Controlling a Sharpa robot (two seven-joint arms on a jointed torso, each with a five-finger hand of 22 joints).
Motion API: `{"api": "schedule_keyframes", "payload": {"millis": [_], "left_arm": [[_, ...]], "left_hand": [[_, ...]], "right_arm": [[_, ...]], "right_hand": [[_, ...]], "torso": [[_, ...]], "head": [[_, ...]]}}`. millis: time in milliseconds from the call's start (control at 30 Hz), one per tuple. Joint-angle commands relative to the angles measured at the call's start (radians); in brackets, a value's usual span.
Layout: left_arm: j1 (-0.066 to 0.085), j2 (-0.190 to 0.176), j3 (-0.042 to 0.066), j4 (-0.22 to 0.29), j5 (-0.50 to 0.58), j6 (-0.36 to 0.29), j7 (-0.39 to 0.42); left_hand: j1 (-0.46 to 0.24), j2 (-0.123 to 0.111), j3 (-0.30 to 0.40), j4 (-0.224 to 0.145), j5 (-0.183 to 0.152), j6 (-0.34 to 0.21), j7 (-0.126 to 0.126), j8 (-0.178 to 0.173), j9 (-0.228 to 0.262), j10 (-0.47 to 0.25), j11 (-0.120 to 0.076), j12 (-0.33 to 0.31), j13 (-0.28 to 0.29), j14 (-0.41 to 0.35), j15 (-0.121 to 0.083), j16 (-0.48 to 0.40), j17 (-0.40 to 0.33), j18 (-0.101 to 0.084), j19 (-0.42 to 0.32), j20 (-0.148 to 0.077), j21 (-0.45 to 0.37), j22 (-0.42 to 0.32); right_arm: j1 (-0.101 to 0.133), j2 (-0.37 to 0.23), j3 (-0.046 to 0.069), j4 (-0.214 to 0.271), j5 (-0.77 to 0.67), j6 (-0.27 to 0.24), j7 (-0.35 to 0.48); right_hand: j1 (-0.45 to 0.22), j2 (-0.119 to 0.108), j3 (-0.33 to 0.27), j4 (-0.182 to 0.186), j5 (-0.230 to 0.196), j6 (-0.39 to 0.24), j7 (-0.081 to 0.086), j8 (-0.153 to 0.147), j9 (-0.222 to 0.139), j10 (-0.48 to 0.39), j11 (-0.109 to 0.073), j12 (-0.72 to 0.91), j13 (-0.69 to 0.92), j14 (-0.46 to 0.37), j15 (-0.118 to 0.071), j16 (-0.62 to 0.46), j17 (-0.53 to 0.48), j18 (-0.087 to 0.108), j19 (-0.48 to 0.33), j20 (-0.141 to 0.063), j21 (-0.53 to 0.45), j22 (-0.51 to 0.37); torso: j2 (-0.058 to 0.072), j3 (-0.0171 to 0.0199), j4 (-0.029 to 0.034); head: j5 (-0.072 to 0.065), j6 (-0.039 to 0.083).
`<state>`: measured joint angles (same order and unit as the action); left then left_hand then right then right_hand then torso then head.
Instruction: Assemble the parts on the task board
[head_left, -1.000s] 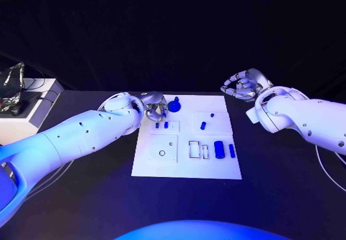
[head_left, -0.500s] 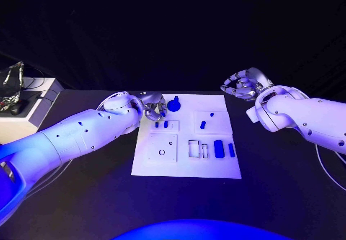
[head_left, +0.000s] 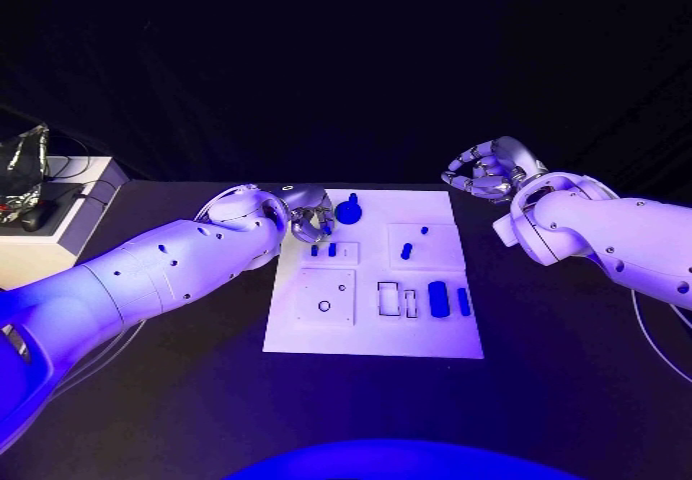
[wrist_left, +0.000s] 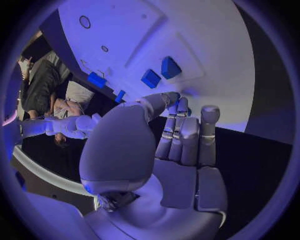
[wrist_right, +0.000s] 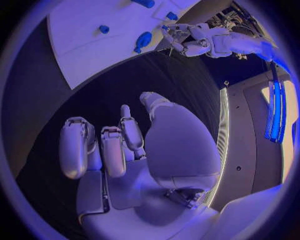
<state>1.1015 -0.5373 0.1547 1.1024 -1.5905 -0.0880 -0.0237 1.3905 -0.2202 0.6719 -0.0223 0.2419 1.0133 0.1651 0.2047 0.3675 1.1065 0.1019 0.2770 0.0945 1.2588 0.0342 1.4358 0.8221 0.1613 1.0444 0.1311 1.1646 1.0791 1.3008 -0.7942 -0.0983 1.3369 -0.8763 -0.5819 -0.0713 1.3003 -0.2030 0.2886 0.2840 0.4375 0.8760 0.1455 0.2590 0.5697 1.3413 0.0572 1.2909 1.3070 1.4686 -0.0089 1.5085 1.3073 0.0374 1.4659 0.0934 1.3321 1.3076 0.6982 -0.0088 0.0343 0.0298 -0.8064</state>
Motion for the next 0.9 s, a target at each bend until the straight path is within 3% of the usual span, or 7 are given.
{"api": "schedule_keyframes", "payload": {"millis": [33, 800, 900], "left_arm": [[-0.002, 0.002, -0.002, -0.001, 0.004, 0.005, 0.012], [-0.001, -0.002, -0.01, -0.004, 0.007, 0.015, 0.012], [-0.001, -0.003, -0.01, -0.004, 0.007, 0.011, 0.011]], "left_hand": [[-0.007, 0.0, -0.002, -0.001, -0.001, -0.01, -0.002, -0.007, -0.006, 0.002, 0.001, -0.008, -0.001, -0.009, 0.0, -0.004, -0.012, -0.01, -0.008, 0.002, -0.008, -0.006], [-0.016, -0.005, -0.009, 0.003, -0.003, -0.014, -0.013, -0.013, -0.008, -0.006, 0.0, -0.03, -0.001, -0.022, 0.0, -0.009, -0.033, -0.007, -0.022, 0.003, -0.021, -0.018], [-0.019, -0.01, -0.012, 0.003, -0.002, -0.043, -0.024, -0.033, -0.016, -0.02, 0.007, -0.046, 0.0, -0.03, 0.005, -0.01, -0.041, -0.006, -0.028, 0.007, -0.028, -0.024]], "right_arm": [[0.0, 0.0, 0.0, 0.001, -0.01, 0.002, 0.007], [0.0, 0.0, 0.0, 0.002, -0.01, 0.0, 0.006], [0.0, 0.0, 0.0, 0.002, -0.01, 0.0, 0.007]], "right_hand": [[0.004, -0.008, 0.007, -0.001, 0.003, -0.004, -0.004, -0.001, 0.001, 0.0, 0.0, -0.003, 0.001, 0.067, -0.008, -0.002, 0.124, 0.015, 0.015, -0.007, -0.005, 0.134], [0.002, -0.009, 0.01, -0.001, 0.003, -0.004, -0.004, -0.001, 0.003, 0.001, -0.001, -0.006, -0.003, 0.067, -0.008, -0.002, 0.125, 0.015, 0.016, -0.008, -0.006, 0.134], [0.002, -0.009, 0.01, -0.001, 0.003, -0.004, -0.004, -0.001, 0.003, 0.001, -0.001, -0.006, -0.003, 0.067, -0.008, -0.002, 0.125, 0.015, 0.016, -0.008, -0.006, 0.134]], "torso": [[-0.001, 0.001, 0.0003], [0.0, 0.0003, -0.0003], [0.0, 0.0004, -0.0001]], "head": [[0.0, -0.001], [0.001, -0.004], [0.001, -0.003]]}}
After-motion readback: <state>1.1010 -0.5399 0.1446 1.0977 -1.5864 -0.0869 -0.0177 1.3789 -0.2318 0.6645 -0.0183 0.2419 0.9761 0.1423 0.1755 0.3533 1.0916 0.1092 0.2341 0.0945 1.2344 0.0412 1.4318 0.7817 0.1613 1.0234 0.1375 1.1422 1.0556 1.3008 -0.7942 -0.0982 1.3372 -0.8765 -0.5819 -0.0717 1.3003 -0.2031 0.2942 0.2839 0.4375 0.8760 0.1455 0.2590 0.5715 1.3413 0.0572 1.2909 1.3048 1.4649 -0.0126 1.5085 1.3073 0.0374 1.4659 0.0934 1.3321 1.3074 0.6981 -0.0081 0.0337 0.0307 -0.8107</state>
